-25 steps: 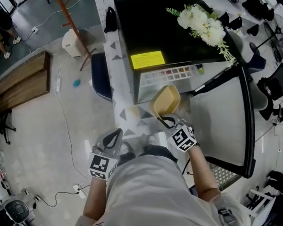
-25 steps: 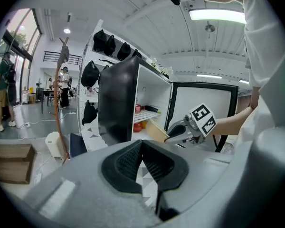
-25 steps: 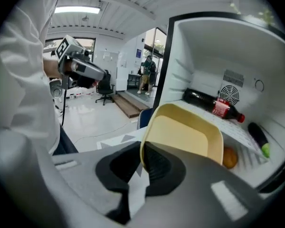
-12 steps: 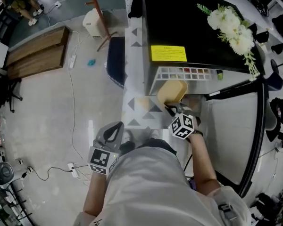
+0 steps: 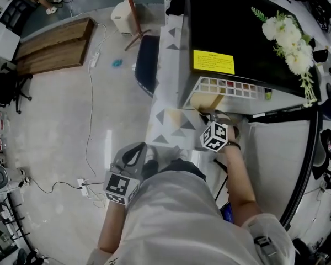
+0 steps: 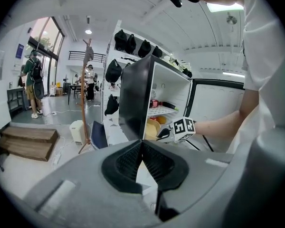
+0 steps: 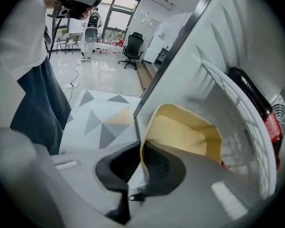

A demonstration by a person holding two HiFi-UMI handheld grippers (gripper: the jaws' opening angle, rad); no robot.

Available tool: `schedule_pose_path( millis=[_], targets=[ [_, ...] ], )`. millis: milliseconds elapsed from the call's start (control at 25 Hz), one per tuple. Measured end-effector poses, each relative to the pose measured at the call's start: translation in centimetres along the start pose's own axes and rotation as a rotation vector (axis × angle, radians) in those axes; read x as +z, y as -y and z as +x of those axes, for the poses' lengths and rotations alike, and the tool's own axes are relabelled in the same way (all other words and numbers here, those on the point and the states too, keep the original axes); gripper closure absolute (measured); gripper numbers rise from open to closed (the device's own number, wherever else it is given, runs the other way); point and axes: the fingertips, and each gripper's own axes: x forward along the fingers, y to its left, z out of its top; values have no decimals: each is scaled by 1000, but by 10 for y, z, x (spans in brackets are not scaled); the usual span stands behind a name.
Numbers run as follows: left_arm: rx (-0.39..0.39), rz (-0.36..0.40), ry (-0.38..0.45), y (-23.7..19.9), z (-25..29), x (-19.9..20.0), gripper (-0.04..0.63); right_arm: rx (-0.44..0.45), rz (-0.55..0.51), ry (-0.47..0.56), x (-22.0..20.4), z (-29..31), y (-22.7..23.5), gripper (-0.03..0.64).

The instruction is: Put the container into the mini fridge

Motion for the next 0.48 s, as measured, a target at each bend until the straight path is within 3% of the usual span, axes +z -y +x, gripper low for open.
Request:
schedule_pose_path(
  millis=[480],
  targets=[
    [78,-20,-10,-4,-18,-11,592,-39,-158,-59,-7,31,23,578]
  ],
)
